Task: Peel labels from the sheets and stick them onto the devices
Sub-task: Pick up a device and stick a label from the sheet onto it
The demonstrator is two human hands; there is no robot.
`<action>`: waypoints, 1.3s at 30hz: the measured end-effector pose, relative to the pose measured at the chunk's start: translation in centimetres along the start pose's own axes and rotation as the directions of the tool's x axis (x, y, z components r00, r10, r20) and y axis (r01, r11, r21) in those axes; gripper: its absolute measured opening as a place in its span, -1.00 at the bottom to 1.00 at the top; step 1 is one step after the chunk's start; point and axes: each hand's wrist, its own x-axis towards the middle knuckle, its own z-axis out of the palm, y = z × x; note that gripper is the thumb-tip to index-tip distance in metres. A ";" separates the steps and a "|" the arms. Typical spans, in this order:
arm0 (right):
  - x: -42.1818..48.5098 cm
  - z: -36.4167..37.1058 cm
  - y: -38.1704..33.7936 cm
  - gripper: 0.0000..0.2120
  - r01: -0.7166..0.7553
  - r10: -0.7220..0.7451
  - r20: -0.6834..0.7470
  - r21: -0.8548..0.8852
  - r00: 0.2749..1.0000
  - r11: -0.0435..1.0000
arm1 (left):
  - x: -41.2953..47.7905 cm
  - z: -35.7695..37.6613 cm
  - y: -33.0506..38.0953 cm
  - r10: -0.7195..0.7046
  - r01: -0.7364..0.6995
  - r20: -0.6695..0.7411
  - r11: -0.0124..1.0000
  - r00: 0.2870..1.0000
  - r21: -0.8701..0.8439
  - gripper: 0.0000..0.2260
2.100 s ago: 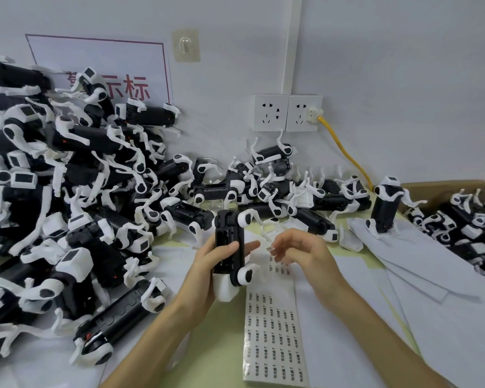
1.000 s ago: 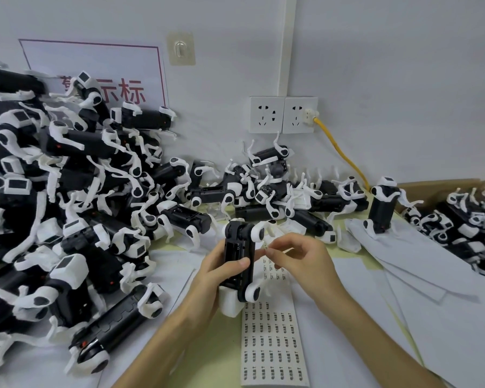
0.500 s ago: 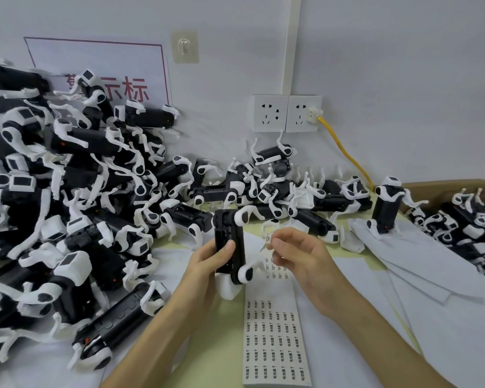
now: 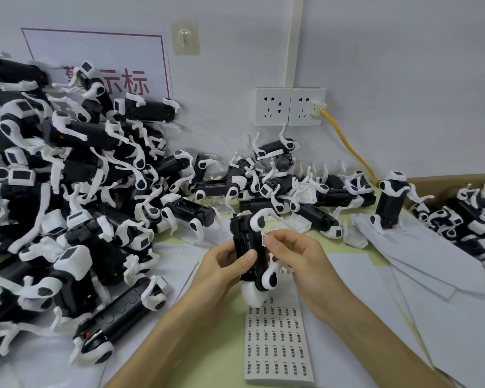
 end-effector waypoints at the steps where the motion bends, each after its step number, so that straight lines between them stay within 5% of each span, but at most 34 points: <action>1: 0.0 0.1 -0.1 -0.76 0.000 0.000 -0.007 -0.005 1.000 1.000 | 0.0 0.0 0.0 0.002 -0.002 0.002 1.000 1.000 0.007 -0.67; 24: 0.2 -0.2 0.1 -0.87 0.027 -0.029 -0.038 -0.064 0.999 0.998 | 0.1 0.1 -0.1 0.036 -0.036 0.007 0.993 0.999 0.111 -0.79; 35: 0.3 -0.5 -0.1 -0.74 0.015 -0.018 -0.031 -0.081 0.999 0.997 | -0.1 0.2 -0.5 0.080 -0.072 -0.024 0.972 0.997 0.223 -0.72; 39: 0.6 -1.1 -0.4 -0.66 -0.033 0.038 0.083 -0.061 0.996 0.998 | -0.3 0.3 -0.3 -0.003 0.001 0.020 0.995 1.000 0.103 -0.67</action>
